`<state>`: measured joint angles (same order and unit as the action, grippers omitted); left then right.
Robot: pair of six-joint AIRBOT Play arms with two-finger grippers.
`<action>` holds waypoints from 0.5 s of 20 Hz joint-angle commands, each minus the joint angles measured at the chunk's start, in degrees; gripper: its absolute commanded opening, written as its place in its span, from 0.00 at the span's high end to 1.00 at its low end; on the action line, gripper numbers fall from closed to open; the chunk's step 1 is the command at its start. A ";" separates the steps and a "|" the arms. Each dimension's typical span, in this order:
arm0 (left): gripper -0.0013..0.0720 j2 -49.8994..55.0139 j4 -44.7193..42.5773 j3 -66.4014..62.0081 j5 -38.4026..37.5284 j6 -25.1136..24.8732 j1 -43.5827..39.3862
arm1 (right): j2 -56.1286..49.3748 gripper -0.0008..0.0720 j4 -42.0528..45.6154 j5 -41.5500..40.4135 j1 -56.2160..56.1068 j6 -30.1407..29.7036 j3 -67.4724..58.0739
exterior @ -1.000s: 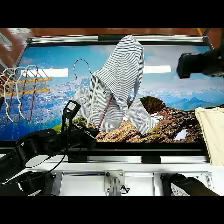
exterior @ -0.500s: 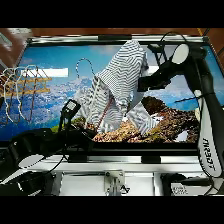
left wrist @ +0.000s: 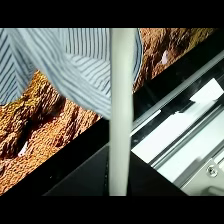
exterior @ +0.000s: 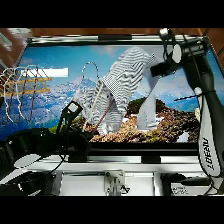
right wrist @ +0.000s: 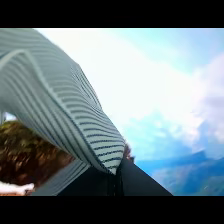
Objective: Fold the shirts.
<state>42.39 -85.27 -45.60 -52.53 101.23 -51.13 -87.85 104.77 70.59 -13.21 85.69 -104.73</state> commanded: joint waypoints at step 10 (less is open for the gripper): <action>0.92 0.24 -0.61 -4.50 -9.53 -9.25 0.04 | 1.31 0.12 4.72 3.08 2.01 -5.42 -13.60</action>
<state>42.46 -85.62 -49.36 -60.25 93.14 -51.13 -87.22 110.10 65.71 -11.75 79.33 -117.67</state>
